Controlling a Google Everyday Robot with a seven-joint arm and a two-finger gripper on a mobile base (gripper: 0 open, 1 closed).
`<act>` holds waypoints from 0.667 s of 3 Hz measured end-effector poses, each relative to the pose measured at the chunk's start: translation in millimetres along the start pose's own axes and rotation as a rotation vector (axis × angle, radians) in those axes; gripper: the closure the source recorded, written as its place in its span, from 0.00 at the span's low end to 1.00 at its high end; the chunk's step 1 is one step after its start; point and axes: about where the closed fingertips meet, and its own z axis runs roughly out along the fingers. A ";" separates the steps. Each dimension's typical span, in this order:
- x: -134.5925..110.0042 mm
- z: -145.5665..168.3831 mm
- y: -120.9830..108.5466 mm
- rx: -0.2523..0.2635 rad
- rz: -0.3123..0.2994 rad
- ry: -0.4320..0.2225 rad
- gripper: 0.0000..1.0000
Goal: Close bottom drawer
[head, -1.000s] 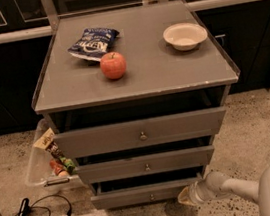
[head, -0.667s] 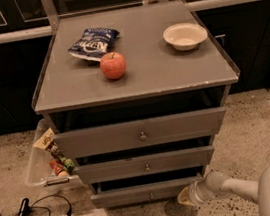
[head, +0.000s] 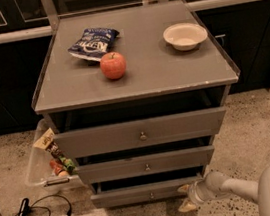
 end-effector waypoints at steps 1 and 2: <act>0.0 0.0 0.0 0.000 0.000 0.000 0.00; 0.0 0.1 0.1 0.000 0.000 0.000 0.00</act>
Offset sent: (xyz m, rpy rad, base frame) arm 0.0000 0.0000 0.0000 0.0000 0.0000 0.0000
